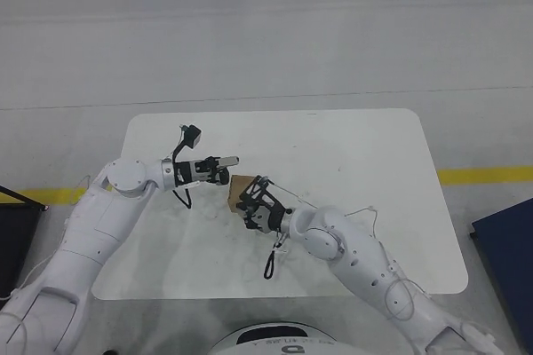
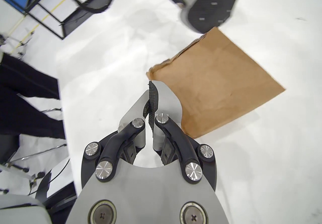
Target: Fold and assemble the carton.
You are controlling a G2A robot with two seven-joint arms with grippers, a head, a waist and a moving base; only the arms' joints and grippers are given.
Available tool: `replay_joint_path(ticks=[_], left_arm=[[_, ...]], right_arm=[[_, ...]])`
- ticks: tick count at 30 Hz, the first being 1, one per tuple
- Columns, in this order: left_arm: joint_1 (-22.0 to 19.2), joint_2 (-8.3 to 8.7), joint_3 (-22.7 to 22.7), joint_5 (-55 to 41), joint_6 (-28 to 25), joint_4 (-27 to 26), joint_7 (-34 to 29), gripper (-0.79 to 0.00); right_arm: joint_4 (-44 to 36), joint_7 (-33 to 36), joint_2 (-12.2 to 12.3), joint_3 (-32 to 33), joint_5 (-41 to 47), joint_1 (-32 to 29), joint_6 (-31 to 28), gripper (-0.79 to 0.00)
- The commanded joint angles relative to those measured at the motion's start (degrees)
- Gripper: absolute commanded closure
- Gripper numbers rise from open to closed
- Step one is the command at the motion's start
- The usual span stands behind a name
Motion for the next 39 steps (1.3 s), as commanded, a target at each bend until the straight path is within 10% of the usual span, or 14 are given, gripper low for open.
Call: replay_joint_path(ticks=[1,9,23,39], left_arm=[[-0.64,-0.31,0.44,-0.08,-0.31,1.12,-0.10,-0.785],[-0.96,-0.30,-1.00,-0.28,-1.95,4.45,-0.04,-0.785],[0.24,-0.67,-1.06,0.53,-0.80,2.88,0.41,-0.785],[0.14,-0.98,-1.65,2.03,-0.44,3.00,0.91,-0.785]], right_arm=[[-0.89,0.30,0.25,0.77,-0.89,-0.77,1.66,0.000],[-6.06,0.45,1.72,5.65,-2.11,-5.38,3.54,0.000],[-0.14,-10.86,-0.42,6.44,-0.64,-3.93,25.87,0.000],[1.97,-10.59,-2.15,2.58,4.28,-0.65,16.04,0.000]])
